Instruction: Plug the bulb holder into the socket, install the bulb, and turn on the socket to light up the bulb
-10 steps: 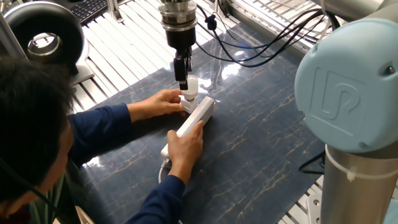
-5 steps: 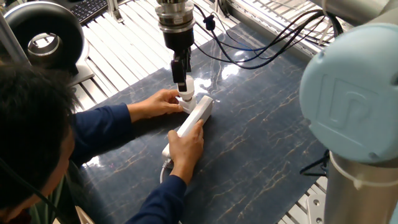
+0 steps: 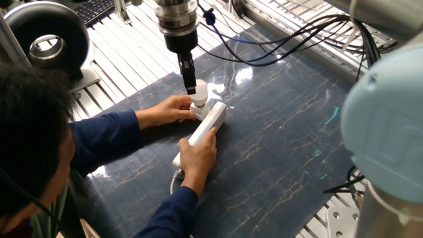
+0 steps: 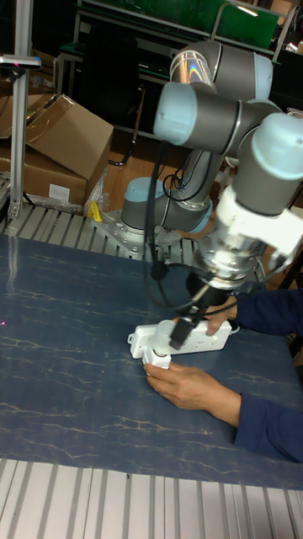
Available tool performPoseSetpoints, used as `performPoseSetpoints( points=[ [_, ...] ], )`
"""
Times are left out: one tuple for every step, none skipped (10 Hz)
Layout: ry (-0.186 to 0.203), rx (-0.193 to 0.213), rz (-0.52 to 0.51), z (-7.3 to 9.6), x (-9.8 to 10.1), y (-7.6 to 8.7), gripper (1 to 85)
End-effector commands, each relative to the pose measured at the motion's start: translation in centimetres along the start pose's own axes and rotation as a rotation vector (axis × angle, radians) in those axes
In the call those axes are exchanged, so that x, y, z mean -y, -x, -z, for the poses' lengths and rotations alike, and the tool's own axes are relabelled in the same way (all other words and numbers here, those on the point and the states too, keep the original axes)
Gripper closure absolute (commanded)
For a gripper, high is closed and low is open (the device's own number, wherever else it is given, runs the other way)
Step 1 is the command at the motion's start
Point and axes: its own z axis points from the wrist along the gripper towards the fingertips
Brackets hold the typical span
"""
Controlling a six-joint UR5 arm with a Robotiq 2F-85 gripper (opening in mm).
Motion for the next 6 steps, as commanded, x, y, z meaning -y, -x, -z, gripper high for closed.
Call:
performPoseSetpoints(
  points=[
    [-0.054, 0.047, 0.198, 0.8, 0.3, 1.8, 7.7],
    [-0.049, 0.050, 0.214, 0.7, 0.2, 1.8, 8.0],
    [-0.048, 0.048, 0.203, 0.7, 0.3, 1.8, 10.0],
    [-0.062, 0.034, 0.210, 0.8, 1.1, 1.4, 17.0],
    [-0.080, 0.040, 0.272, 1.1, 2.4, 1.4, 19.3],
    [-0.107, 0.051, 0.366, 1.2, 3.9, 1.6, 21.7]
  ],
)
